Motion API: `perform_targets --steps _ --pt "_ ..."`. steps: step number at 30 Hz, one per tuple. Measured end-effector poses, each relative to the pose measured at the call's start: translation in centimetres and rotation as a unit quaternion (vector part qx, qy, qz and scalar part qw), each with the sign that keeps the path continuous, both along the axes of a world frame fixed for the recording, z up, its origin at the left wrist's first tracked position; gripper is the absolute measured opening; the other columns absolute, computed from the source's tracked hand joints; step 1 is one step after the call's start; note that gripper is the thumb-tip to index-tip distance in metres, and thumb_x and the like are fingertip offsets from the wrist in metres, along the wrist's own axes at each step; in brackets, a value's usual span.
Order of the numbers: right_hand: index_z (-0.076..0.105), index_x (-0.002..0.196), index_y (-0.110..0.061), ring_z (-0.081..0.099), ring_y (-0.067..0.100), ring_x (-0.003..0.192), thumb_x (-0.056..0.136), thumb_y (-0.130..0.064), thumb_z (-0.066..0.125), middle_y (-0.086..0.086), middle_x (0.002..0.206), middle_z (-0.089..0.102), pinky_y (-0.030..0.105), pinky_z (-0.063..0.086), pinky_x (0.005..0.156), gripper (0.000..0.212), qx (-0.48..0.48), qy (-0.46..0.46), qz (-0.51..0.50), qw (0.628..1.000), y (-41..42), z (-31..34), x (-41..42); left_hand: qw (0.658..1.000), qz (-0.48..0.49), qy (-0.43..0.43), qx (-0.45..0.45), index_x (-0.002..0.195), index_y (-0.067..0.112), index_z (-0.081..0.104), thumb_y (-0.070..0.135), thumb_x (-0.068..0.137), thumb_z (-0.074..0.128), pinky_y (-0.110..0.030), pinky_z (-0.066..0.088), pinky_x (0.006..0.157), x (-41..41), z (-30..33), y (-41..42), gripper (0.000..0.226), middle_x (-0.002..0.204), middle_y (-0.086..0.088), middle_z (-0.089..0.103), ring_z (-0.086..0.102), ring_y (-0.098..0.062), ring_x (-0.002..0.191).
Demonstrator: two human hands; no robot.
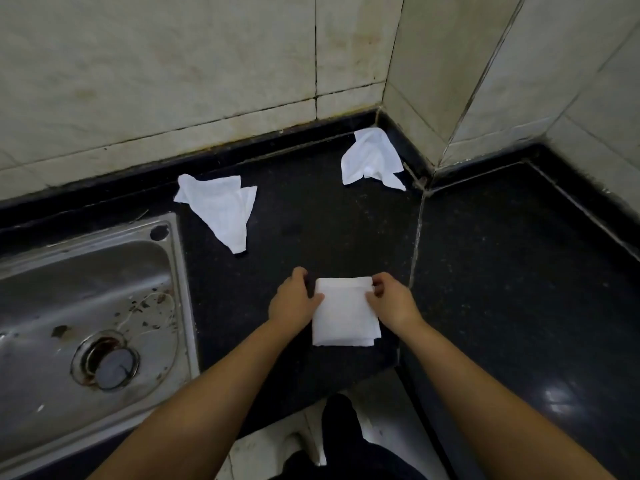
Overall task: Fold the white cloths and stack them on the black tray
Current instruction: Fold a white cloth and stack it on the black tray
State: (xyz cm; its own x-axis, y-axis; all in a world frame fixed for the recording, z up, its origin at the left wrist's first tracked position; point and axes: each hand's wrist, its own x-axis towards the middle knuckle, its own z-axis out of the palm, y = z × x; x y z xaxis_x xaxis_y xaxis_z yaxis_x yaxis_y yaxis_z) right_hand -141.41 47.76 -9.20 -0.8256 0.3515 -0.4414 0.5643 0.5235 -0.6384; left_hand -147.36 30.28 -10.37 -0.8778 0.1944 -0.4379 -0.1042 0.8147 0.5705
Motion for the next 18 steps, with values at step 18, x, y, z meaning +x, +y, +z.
perform_targets --steps 18 --pt "0.054 0.071 -0.012 0.061 0.019 0.077 0.095 -0.034 0.048 0.013 0.094 0.070 0.022 0.040 0.053 0.034 -0.033 -0.194 0.029 0.980 0.3 0.4 2.3 0.912 -0.341 0.220 -0.068 0.120 0.021 0.046 0.037 0.091 0.049 -0.026 0.035 0.084 4.9 -1.4 -2.6 0.033 0.122 0.002 0.046 0.044 -0.017 0.107"
